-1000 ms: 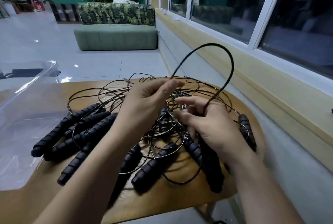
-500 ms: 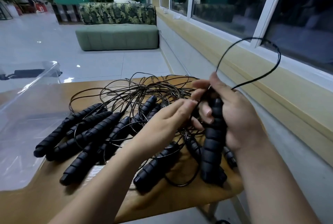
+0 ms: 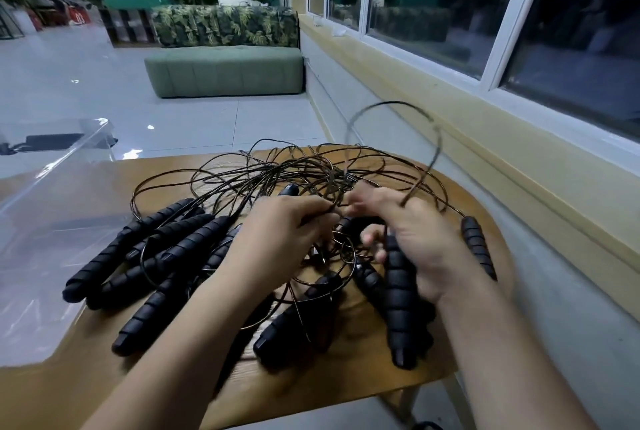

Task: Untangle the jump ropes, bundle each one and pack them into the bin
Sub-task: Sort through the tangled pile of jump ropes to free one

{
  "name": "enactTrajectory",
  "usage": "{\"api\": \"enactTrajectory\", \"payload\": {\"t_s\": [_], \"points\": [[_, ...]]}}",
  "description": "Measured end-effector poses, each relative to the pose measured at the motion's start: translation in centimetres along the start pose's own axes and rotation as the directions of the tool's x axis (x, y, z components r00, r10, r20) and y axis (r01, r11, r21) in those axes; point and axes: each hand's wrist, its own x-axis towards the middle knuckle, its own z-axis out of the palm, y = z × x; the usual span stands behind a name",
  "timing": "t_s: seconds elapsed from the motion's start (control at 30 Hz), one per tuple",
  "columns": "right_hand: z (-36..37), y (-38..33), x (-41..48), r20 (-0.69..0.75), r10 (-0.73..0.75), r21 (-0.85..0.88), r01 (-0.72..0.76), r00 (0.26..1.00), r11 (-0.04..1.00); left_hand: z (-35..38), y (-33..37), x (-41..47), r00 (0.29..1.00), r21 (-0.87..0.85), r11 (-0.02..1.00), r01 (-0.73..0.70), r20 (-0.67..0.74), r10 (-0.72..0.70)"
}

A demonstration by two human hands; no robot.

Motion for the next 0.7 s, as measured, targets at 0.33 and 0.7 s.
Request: {"api": "enactTrajectory", "payload": {"t_s": [0.33, 0.7], "points": [[2.3, 0.4, -0.2, 0.024, -0.208, -0.242, 0.208, 0.978, 0.948, 0.2, -0.2, -0.9, 1.000, 0.006, 1.000, -0.026, 0.016, 0.026], [0.5, -3.4, -0.4, -0.106, -0.225, 0.213, 0.244, 0.968, 0.946, -1.2, -1.6, -1.9, 0.996, 0.171, 0.984, 0.057, -0.076, -0.044]]}}
